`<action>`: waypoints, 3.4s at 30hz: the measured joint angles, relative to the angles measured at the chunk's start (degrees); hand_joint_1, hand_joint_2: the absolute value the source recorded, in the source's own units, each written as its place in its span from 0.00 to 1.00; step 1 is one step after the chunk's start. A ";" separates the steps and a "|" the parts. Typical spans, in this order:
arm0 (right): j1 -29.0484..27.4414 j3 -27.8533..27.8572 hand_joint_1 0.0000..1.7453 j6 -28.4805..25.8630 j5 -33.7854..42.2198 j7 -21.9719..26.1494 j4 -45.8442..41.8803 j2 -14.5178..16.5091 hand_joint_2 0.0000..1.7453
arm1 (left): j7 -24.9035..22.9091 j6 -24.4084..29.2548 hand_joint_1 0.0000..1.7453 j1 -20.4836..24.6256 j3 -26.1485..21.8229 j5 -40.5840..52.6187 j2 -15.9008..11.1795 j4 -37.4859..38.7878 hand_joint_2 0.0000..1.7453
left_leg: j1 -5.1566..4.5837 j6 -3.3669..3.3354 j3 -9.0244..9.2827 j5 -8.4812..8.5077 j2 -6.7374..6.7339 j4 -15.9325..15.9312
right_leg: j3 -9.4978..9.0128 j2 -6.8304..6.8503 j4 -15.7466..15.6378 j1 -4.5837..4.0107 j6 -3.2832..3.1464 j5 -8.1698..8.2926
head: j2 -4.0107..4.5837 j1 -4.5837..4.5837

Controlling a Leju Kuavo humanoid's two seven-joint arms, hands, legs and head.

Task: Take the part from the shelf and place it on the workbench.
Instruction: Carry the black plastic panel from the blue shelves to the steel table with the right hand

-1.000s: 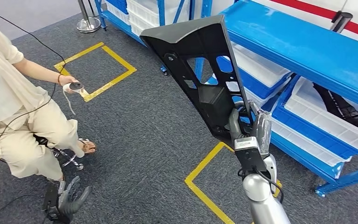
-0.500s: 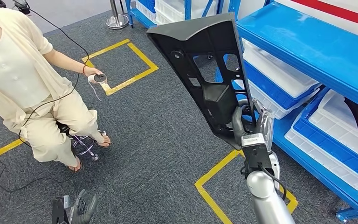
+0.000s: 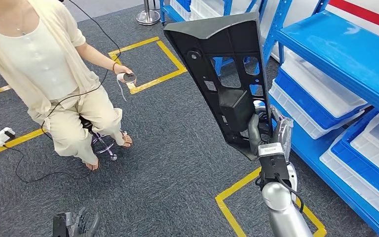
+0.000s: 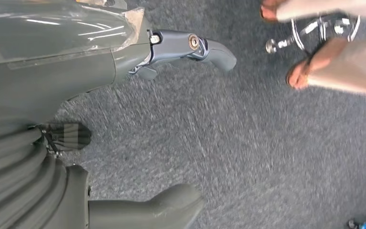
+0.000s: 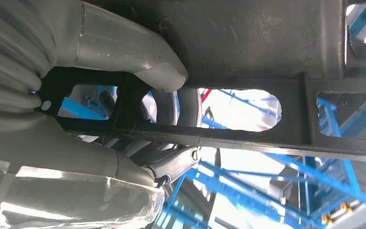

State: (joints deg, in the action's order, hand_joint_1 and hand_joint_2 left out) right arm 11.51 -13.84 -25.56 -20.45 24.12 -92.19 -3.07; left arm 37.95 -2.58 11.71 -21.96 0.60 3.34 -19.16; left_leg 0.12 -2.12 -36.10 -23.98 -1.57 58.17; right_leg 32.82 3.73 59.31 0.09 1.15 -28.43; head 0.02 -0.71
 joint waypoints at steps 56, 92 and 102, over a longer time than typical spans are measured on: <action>-1.52 -0.29 1.00 -1.03 -2.03 -2.35 -2.11 -1.23 1.00 | -0.19 1.85 0.00 -0.04 -0.05 2.33 0.86 -1.38 1.00 | 0.65 1.68 -0.90 -2.06 -0.62 3.54 | 0.41 0.05 -1.42 0.65 -1.13 1.89 | 0.00 -0.38; 0.09 -1.37 1.00 -0.35 -1.02 -2.43 0.60 -1.32 1.00 | 0.62 1.80 0.00 -1.28 -2.49 1.93 1.11 -1.75 1.00 | -0.58 -0.82 1.20 -0.70 0.23 -0.58 | 0.07 1.39 -0.43 -0.54 -0.76 0.46 | 0.00 -0.33; -0.72 -1.56 1.00 -0.47 -1.02 -2.61 0.60 -1.59 1.00 | 0.57 1.63 0.00 -1.09 -2.56 1.96 1.29 -1.76 1.00 | 0.40 -0.23 1.53 -0.42 6.15 -0.67 | 1.53 -5.18 2.04 1.86 2.10 0.24 | 0.00 0.20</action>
State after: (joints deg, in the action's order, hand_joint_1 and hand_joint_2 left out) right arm 10.79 -15.40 -26.04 -21.46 21.51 -91.59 -4.66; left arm 38.52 -0.96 10.61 -24.51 2.56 4.63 -20.92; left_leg 0.52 -2.36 -34.56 -24.40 4.58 57.50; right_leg 34.35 -1.45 61.35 1.95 3.25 -28.18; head 0.02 -0.51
